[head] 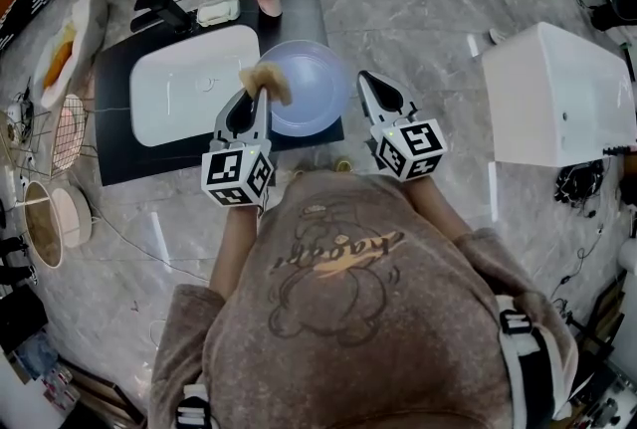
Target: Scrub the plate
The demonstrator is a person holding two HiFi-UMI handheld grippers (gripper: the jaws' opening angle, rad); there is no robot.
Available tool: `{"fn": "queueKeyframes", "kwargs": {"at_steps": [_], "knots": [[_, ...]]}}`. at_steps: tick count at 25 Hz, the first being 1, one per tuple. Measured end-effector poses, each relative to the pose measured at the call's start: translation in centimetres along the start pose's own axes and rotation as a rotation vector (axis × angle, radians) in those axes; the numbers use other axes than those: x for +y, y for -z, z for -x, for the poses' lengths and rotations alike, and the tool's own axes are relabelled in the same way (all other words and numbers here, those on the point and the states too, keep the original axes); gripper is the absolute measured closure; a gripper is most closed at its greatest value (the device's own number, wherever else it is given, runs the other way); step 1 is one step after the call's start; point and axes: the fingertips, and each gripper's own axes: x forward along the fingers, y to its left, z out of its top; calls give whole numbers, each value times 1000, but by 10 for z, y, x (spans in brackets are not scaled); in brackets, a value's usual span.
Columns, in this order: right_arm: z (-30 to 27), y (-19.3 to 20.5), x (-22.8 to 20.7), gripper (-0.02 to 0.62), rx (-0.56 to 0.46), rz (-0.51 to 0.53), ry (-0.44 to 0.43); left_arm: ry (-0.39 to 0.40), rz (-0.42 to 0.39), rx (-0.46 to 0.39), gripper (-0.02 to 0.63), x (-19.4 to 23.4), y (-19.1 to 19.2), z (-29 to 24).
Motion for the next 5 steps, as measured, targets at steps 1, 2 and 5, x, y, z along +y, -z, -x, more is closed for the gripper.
{"fn": "queueKeyframes", "kwargs": {"at_steps": [1, 2, 5], "knots": [[0, 0, 0, 595, 0, 2, -1, 1, 0, 1, 541, 0, 0, 0], [0, -1, 0, 595, 0, 3, -3, 1, 1, 1, 541, 0, 0, 0], [-1, -3, 0, 595, -1, 8, -13, 3, -1, 2, 541, -1, -1, 0]]}}
